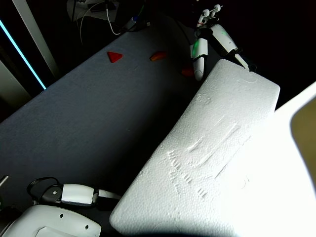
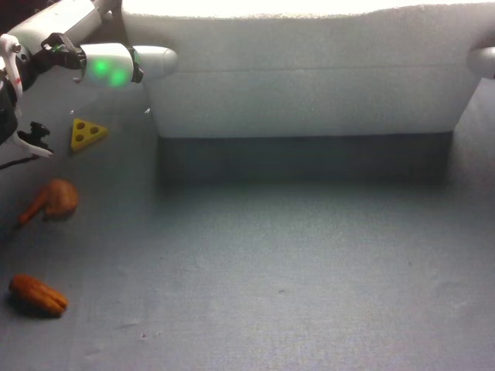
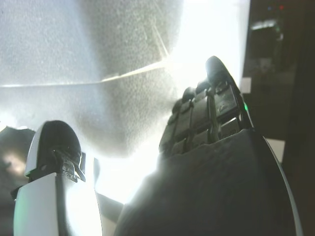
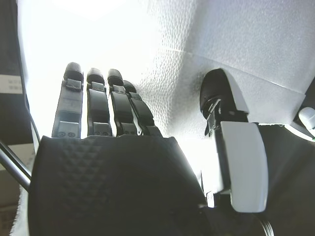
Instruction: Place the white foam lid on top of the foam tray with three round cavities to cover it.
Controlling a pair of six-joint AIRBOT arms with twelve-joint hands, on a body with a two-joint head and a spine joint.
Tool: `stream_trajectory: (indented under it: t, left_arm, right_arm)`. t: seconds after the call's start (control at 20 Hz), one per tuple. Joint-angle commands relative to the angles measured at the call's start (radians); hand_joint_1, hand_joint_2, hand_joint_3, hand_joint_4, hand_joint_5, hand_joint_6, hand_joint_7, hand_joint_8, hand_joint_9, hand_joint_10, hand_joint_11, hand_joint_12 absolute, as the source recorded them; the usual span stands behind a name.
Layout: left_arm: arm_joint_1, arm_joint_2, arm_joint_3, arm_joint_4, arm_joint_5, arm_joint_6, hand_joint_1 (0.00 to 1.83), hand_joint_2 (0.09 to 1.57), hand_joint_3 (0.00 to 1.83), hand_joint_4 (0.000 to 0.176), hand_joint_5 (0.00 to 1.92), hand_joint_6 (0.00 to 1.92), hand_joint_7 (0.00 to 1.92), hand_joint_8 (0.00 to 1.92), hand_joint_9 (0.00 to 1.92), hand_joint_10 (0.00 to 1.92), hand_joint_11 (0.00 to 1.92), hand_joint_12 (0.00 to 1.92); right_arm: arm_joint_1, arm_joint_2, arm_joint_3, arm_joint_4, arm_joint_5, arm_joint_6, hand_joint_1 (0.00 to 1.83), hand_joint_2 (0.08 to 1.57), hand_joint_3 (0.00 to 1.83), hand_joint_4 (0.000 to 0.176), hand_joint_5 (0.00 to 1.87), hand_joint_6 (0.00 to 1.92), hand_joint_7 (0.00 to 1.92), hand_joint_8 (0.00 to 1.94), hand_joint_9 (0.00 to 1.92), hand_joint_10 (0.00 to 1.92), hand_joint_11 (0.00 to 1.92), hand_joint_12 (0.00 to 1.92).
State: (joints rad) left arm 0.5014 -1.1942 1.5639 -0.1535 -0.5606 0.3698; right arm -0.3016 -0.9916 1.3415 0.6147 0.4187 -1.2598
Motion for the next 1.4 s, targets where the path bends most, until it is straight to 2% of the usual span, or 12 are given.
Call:
stream_trajectory:
  t: [0.0, 0.1, 0.3, 0.35, 0.5, 0.8, 0.95, 1.05, 1.1, 1.15, 1.2, 1.35]
  left_arm:
    - [-0.014, -0.008, 0.004, 0.022, -0.073, 0.002, 0.44, 0.99, 0.0, 0.077, 0.0, 0.0, 0.0, 0.0, 0.0, 0.0, 0.0, 0.75]
    - [-0.023, -0.012, 0.014, 0.022, -0.056, 0.012, 0.44, 0.95, 0.0, 0.075, 0.0, 0.0, 0.0, 0.0, 0.0, 0.0, 0.0, 0.38]
    - [-0.012, -0.008, 0.017, 0.008, -0.054, 0.016, 0.46, 0.93, 0.0, 0.089, 0.0, 0.0, 0.0, 0.0, 0.0, 0.0, 0.0, 1.1]
    - [-0.008, -0.005, 0.017, 0.002, -0.056, 0.017, 0.47, 0.93, 0.0, 0.086, 0.0, 0.0, 0.0, 0.0, 0.0, 0.0, 0.0, 1.13]
    - [0.0, 0.004, 0.017, -0.013, -0.056, 0.025, 0.46, 0.94, 0.0, 0.069, 0.0, 0.0, 0.0, 0.0, 0.0, 0.0, 0.0, 0.64]
    - [0.022, 0.026, 0.01, -0.051, -0.066, 0.046, 0.46, 0.96, 0.0, 0.075, 0.0, 0.0, 0.0, 0.0, 0.0, 0.0, 0.0, 0.69]
    - [0.031, 0.039, 0.006, -0.07, -0.076, 0.053, 0.45, 0.98, 0.0, 0.051, 0.0, 0.0, 0.0, 0.0, 0.0, 0.0, 0.0, 0.34]
    - [0.038, 0.047, 0.002, -0.079, -0.086, 0.054, 0.44, 0.99, 0.0, 0.05, 0.0, 0.0, 0.0, 0.0, 0.0, 0.0, 0.0, 0.52]
    - [0.041, 0.049, 0.002, -0.085, -0.089, 0.055, 0.44, 0.99, 0.0, 0.05, 0.0, 0.0, 0.0, 0.0, 0.0, 0.0, 0.0, 0.89]
    - [0.043, 0.051, 0.001, -0.089, -0.094, 0.055, 0.43, 0.98, 0.0, 0.052, 0.0, 0.0, 0.0, 0.0, 0.0, 0.0, 0.0, 0.91]
    - [0.045, 0.054, -0.001, -0.093, -0.099, 0.055, 0.44, 0.97, 0.0, 0.065, 0.0, 0.0, 0.0, 0.0, 0.0, 0.0, 0.0, 0.4]
    - [0.05, 0.062, -0.004, -0.101, -0.108, 0.055, 0.47, 0.97, 0.0, 0.06, 0.0, 0.0, 0.0, 0.0, 0.0, 0.0, 0.0, 0.57]
  right_arm:
    - [0.008, -0.003, -0.008, -0.016, 0.038, -0.027, 0.34, 1.22, 0.01, 0.0, 0.0, 0.0, 0.0, 0.0, 0.0, 0.0, 0.0, 0.0]
    - [0.008, -0.003, -0.012, 0.011, 0.039, -0.059, 0.38, 1.21, 0.0, 0.0, 0.0, 0.0, 0.0, 0.0, 0.0, 0.0, 0.0, 0.0]
    - [0.008, -0.003, -0.025, 0.023, 0.049, -0.059, 0.38, 1.25, 0.01, 0.0, 0.0, 0.0, 0.0, 0.0, 0.0, 0.0, 0.0, 0.0]
    - [0.008, 0.004, -0.031, 0.025, 0.053, -0.059, 0.41, 1.24, 0.0, 0.0, 0.0, 0.0, 0.0, 0.0, 0.0, 0.0, 0.0, 0.0]
    - [0.008, 0.024, -0.046, 0.038, 0.061, -0.077, 0.36, 1.23, 0.0, 0.0, 0.0, 0.0, 0.0, 0.0, 0.0, 0.0, 0.0, 0.0]
    - [0.032, 0.078, -0.08, 0.063, 0.065, -0.147, 0.38, 1.22, 0.0, 0.0, 0.0, 0.0, 0.0, 0.0, 0.0, 0.0, 0.0, 0.0]
    - [0.04, 0.098, -0.093, 0.063, 0.071, -0.161, 0.38, 1.24, 0.01, 0.0, 0.0, 0.0, 0.0, 0.0, 0.0, 0.0, 0.0, 0.0]
    - [0.041, 0.105, -0.095, 0.065, 0.075, -0.161, 0.42, 1.25, 0.01, 0.0, 0.0, 0.0, 0.0, 0.0, 0.0, 0.0, 0.0, 0.0]
    - [0.041, 0.109, -0.098, 0.066, 0.079, -0.161, 0.45, 1.24, 0.0, 0.0, 0.0, 0.0, 0.0, 0.0, 0.0, 0.0, 0.0, 0.0]
    - [0.041, 0.117, -0.102, 0.066, 0.085, -0.161, 0.43, 1.23, 0.0, 0.0, 0.0, 0.0, 0.0, 0.0, 0.0, 0.0, 0.0, 0.0]
    - [0.041, 0.123, -0.106, 0.067, 0.088, -0.161, 0.47, 1.21, 0.0, 0.0, 0.0, 0.0, 0.0, 0.0, 0.0, 0.0, 0.0, 0.0]
    - [0.041, 0.132, -0.109, 0.071, 0.099, -0.161, 0.46, 1.22, 0.0, 0.0, 0.0, 0.0, 0.0, 0.0, 0.0, 0.0, 0.0, 0.0]
